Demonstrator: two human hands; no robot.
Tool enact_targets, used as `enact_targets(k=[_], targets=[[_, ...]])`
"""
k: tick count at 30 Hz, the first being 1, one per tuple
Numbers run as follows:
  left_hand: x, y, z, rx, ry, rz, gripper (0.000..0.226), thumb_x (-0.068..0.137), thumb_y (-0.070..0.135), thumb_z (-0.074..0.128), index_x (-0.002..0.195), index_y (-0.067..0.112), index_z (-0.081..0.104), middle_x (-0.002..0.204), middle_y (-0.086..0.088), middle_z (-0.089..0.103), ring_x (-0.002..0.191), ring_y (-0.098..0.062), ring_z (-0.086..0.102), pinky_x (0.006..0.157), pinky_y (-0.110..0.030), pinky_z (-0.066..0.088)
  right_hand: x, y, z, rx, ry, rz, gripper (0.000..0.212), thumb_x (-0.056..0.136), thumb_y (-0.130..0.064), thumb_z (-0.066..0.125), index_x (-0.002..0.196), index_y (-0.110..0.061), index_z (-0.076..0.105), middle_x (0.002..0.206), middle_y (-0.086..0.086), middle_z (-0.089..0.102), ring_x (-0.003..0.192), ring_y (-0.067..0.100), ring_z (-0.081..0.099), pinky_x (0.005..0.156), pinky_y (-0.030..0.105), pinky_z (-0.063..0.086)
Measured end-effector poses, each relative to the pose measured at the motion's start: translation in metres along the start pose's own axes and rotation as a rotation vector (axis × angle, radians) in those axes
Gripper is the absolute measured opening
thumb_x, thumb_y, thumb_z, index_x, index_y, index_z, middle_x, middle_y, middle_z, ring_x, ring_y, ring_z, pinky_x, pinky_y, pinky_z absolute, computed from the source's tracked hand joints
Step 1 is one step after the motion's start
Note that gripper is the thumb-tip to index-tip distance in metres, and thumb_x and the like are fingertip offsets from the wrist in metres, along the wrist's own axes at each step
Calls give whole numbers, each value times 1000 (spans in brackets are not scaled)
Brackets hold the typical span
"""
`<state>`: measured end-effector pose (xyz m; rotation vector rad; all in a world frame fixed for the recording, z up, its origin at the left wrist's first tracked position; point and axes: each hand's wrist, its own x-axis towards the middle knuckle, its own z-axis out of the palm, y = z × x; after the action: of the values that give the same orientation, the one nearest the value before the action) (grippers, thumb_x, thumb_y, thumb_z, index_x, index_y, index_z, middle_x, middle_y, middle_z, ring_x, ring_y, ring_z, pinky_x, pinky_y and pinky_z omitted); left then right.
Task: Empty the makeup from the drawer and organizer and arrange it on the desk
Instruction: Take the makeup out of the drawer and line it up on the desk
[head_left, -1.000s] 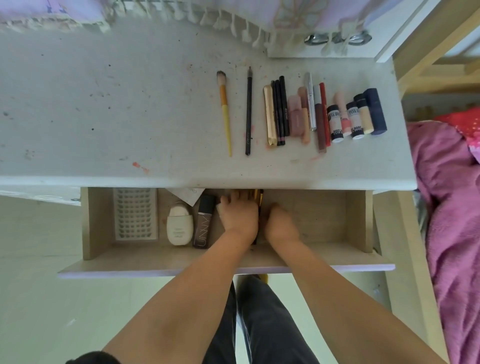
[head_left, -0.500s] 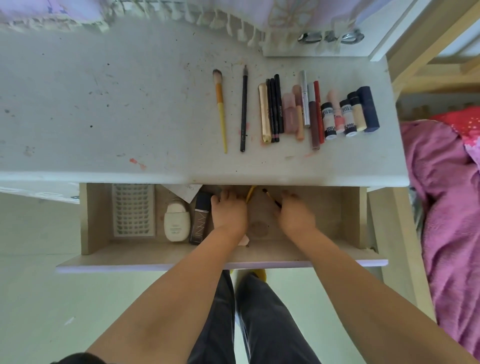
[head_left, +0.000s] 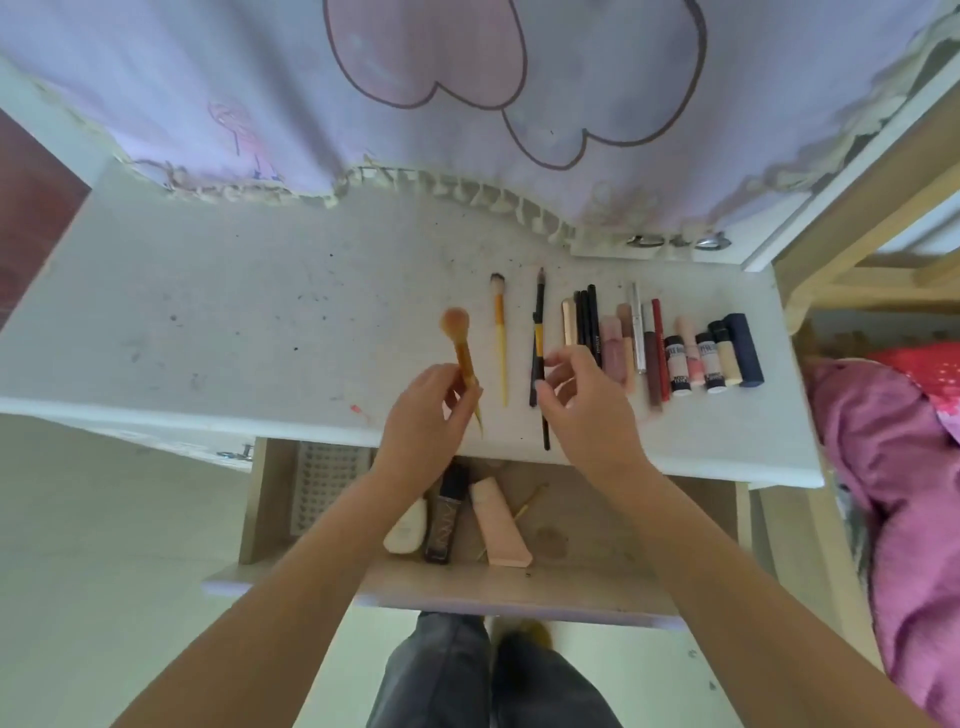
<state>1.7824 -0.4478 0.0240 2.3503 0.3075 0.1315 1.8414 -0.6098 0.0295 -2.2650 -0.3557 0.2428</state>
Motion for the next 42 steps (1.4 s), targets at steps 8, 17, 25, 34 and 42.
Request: enact_targets(k=[8,17,25,34,42], targets=[[97,-36,-13,156,-209,-237,28,93,36,52,85,10,60,77,0,58,72,-17,53,56,-23,35,92,-31,71,-244,-21,97,42,92,-26,50,131,-15,37,89,0,61,84,20,60,64,36,48],[109,-21,20,452,-330,-126,38,97,44,36,86,13,54,79,-3,56,76,-23,58,68,-32,44,96,-4,65,-644,21,-20,36,93,-21,48,128,-11,43,102,5,62,96,24,55,64,31,35],[16,-21,10,208,-244,54,27,97,31,43,74,17,46,64,8,42,60,-11,42,57,-24,31,-17,21,36,-300,-12,-335,16,91,-27,46,93,-16,57,69,-5,58,56,10,52,49,22,44],[-76,-53,118,258,-583,-611,49,97,46,36,120,6,49,116,-13,62,107,-28,60,81,-34,44,-52,126,98,-332,-473,553,34,98,-28,43,107,-1,63,111,21,64,103,35,60,79,34,45],[-66,-67,157,122,-381,-851,61,86,56,47,119,4,51,119,-16,61,109,-33,58,86,-36,44,-48,129,141,-335,-212,499,31,91,-28,53,105,0,59,109,20,62,101,35,60,78,37,48]])
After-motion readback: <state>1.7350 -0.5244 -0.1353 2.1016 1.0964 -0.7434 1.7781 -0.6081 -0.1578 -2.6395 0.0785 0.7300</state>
